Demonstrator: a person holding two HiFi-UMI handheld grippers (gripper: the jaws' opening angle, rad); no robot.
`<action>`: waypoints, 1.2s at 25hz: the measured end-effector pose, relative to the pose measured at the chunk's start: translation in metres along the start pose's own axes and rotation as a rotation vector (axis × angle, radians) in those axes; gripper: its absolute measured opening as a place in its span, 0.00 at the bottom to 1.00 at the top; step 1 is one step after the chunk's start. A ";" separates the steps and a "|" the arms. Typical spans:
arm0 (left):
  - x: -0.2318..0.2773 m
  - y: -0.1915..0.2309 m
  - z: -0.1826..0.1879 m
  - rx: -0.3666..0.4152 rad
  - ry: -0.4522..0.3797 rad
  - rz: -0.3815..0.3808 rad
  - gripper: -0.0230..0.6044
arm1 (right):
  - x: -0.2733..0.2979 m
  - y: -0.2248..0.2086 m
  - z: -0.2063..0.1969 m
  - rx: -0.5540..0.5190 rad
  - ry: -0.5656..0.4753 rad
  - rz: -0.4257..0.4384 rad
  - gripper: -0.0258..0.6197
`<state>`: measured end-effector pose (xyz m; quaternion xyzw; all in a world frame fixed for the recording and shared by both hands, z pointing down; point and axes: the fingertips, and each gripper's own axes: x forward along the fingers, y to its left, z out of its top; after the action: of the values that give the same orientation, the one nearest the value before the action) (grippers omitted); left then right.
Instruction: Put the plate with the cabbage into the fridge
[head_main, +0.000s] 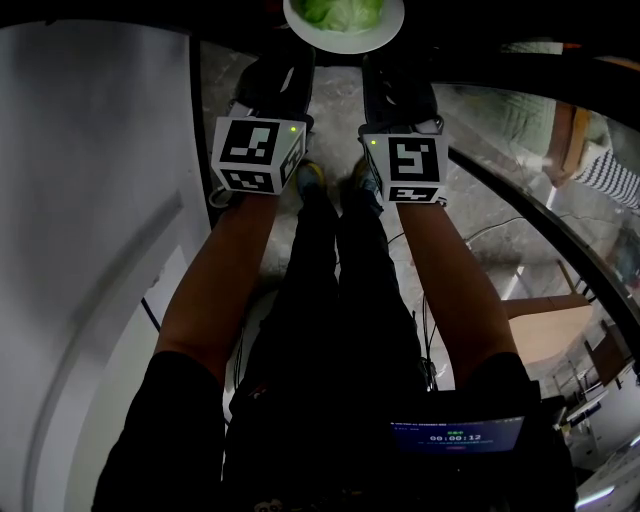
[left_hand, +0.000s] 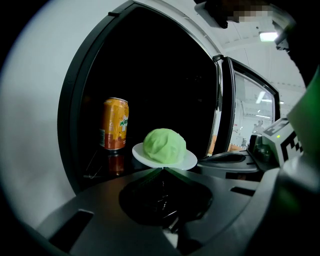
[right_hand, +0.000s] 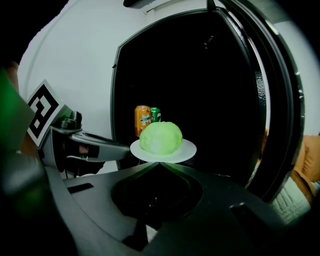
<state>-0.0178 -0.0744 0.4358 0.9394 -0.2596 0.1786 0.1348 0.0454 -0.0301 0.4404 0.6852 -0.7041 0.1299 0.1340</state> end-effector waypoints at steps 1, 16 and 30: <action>0.002 0.001 0.001 -0.003 0.002 -0.001 0.05 | 0.002 -0.001 0.001 0.000 -0.001 0.000 0.05; 0.017 0.006 0.011 -0.048 0.033 0.010 0.05 | 0.018 -0.015 0.008 0.020 0.012 -0.010 0.05; 0.016 0.012 0.008 -0.099 0.133 0.004 0.05 | 0.020 -0.006 0.010 0.045 0.054 -0.003 0.05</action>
<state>-0.0091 -0.0943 0.4368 0.9171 -0.2605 0.2278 0.1978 0.0504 -0.0527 0.4380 0.6853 -0.6961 0.1642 0.1376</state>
